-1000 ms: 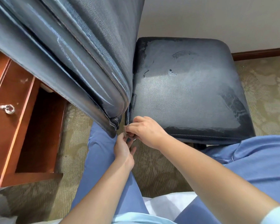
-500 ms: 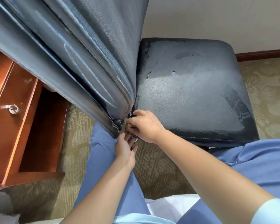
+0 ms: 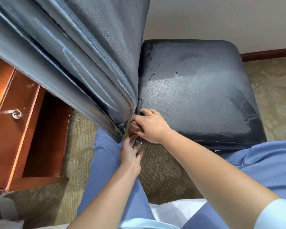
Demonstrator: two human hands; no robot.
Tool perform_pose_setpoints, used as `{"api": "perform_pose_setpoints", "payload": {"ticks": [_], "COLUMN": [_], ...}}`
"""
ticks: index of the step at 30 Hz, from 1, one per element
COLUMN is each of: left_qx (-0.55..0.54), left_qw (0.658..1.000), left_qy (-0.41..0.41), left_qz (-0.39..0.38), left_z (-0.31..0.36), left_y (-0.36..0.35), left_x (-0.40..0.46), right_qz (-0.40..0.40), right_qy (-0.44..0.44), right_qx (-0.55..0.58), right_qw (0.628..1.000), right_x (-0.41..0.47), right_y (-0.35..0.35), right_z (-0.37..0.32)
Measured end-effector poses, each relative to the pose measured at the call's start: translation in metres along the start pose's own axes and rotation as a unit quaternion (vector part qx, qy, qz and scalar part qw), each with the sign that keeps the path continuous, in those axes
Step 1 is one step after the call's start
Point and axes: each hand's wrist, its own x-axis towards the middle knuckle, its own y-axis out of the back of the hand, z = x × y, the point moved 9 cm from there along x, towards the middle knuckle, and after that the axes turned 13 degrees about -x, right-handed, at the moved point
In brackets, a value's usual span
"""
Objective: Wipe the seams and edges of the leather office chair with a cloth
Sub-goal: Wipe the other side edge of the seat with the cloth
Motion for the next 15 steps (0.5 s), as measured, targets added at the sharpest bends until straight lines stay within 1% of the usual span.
{"api": "perform_pose_setpoints", "payload": {"ticks": [3, 6, 9, 11, 14, 15], "left_qx": [-0.011, -0.006, 0.002, 0.006, 0.011, 0.012], "left_qw": [1.000, 1.000, 1.000, 1.000, 1.000, 1.000], "left_qy": [0.009, 0.015, 0.019, 0.018, 0.024, 0.025], "left_qz": [0.004, 0.006, 0.013, 0.014, 0.011, 0.010], "left_z": [-0.002, -0.005, -0.009, -0.011, -0.012, -0.011], "left_y": [0.002, 0.004, 0.005, 0.005, 0.004, 0.004], "left_x": [0.005, 0.007, 0.005, 0.002, -0.001, -0.002], "right_qz": [0.025, 0.026, 0.022, 0.000, -0.044, -0.051], "right_qy": [0.064, 0.115, 0.139, 0.105, 0.016, 0.009], "right_qx": [0.013, -0.001, -0.025, -0.027, -0.002, -0.003], "right_qw": [0.998, 0.993, 0.990, 0.994, 0.999, 0.999], "right_x": [-0.012, -0.021, -0.021, -0.017, -0.009, -0.008], "right_y": [-0.002, -0.007, -0.008, -0.007, -0.005, -0.004], "right_z": [-0.011, -0.018, -0.019, -0.017, -0.007, -0.007]}}
